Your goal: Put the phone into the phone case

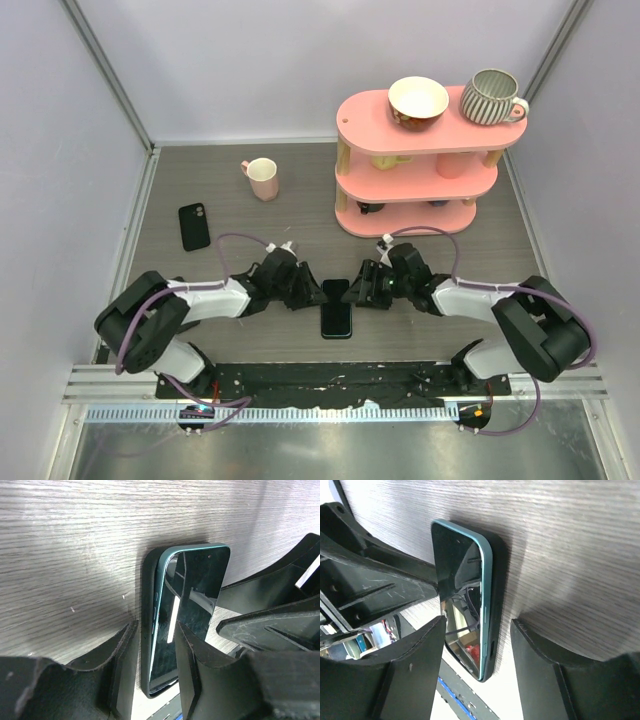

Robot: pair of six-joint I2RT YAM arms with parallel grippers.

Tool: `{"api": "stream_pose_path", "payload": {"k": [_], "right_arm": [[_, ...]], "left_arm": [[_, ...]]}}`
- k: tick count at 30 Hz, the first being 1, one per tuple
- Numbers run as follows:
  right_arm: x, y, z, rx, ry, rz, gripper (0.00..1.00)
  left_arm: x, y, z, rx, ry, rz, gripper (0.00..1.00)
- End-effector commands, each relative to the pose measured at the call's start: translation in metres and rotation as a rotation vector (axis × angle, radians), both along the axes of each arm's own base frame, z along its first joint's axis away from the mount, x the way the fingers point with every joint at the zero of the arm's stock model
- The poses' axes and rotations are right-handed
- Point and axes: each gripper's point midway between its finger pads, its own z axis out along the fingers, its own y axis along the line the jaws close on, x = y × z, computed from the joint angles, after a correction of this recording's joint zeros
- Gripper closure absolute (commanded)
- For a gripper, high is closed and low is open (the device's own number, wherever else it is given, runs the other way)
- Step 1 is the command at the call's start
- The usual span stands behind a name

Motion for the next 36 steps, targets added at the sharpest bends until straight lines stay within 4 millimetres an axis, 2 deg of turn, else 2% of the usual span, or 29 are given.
{"api": "stream_pose_path", "payload": {"k": [1, 10, 12, 14, 15, 16, 17, 18, 20, 21, 23, 30, 31, 33, 36], "right_arm": [[0.004, 0.007, -0.004, 0.019, -0.061, 0.026, 0.39], [0.014, -0.008, -0.006, -0.153, -0.167, -0.023, 0.36], [0.015, -0.004, -0.002, -0.129, -0.181, -0.018, 0.36], [0.006, 0.012, 0.003, -0.032, -0.152, 0.040, 0.35], [0.014, 0.020, 0.016, 0.053, -0.185, 0.050, 0.34], [0.001, 0.031, 0.029, 0.176, -0.116, 0.108, 0.34], [0.002, 0.032, 0.029, 0.234, -0.073, 0.110, 0.34], [0.014, 0.034, 0.052, 0.356, -0.139, 0.102, 0.35], [0.006, 0.037, 0.071, 0.490, -0.080, 0.130, 0.34], [0.007, 0.038, 0.083, 0.537, -0.121, 0.145, 0.34], [0.004, 0.039, 0.090, 0.565, -0.120, 0.160, 0.34], [-0.004, 0.038, 0.095, 0.588, -0.100, 0.179, 0.34], [-0.003, 0.036, 0.090, 0.568, -0.094, 0.168, 0.34], [0.000, 0.031, 0.063, 0.456, -0.064, 0.139, 0.34], [0.001, 0.021, 0.037, 0.318, -0.051, 0.120, 0.34]], "left_arm": [[-0.012, 0.003, -0.020, 0.020, 0.047, -0.043, 0.62], [-0.020, -0.009, -0.019, -0.096, 0.109, -0.049, 0.69], [-0.022, -0.007, -0.023, -0.094, 0.122, -0.043, 0.72], [-0.019, -0.009, -0.020, -0.128, 0.123, -0.035, 0.74], [-0.023, -0.007, -0.024, -0.134, 0.137, -0.034, 0.74], [-0.020, -0.009, -0.020, -0.163, 0.130, -0.035, 0.74], [-0.020, -0.009, -0.019, -0.172, 0.132, -0.037, 0.74], [-0.020, -0.008, -0.019, -0.174, 0.131, -0.037, 0.74], [-0.021, -0.006, -0.020, -0.159, 0.128, -0.048, 0.74], [-0.020, -0.007, -0.021, -0.153, 0.127, -0.050, 0.74], [-0.021, -0.005, -0.023, -0.139, 0.132, -0.052, 0.74], [-0.018, -0.007, -0.026, -0.142, 0.132, -0.053, 0.74], [-0.018, -0.007, -0.026, -0.141, 0.133, -0.053, 0.73], [-0.018, -0.007, -0.027, -0.140, 0.131, -0.053, 0.73], [-0.018, -0.007, -0.026, -0.137, 0.128, -0.057, 0.73]]}}
